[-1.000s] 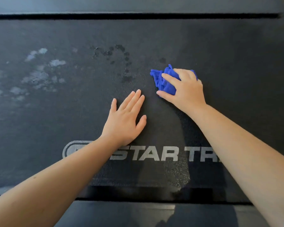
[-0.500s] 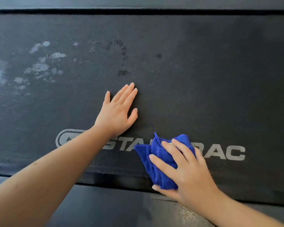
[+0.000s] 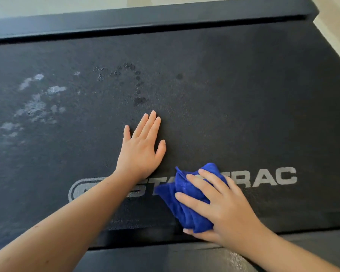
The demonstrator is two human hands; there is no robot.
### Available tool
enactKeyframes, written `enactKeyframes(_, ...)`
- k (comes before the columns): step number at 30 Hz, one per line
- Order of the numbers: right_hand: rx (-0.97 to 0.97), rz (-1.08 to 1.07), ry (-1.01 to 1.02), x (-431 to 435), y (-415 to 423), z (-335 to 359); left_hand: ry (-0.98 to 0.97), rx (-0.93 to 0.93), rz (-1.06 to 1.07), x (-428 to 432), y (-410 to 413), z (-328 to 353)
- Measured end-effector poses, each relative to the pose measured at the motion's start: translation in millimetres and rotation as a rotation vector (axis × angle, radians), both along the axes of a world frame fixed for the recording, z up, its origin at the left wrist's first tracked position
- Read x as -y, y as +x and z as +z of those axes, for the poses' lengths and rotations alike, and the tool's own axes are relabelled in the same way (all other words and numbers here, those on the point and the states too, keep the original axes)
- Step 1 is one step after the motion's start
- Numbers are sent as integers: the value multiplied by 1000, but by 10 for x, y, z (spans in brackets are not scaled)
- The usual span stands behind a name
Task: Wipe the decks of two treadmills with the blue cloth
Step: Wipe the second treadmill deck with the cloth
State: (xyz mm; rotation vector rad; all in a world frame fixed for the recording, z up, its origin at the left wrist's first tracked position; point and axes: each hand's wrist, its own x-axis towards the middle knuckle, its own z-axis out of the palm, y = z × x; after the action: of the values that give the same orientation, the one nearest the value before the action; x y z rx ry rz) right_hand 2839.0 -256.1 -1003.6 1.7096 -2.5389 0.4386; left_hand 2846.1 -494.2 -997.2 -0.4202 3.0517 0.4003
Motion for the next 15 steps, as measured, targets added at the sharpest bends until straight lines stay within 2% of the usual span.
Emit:
enactKeyframes(6,-18,-122,-58,196,-254,-1,17,15,-1,0,-1,3)
enactKeyframes(9,-9,-251,-83,532,-697,36,12,19,-6,16,-10,-12)
enactKeyframes(15,-15,-309,-37,1231,-1550,24,34,-12,5,7,-3,-3)
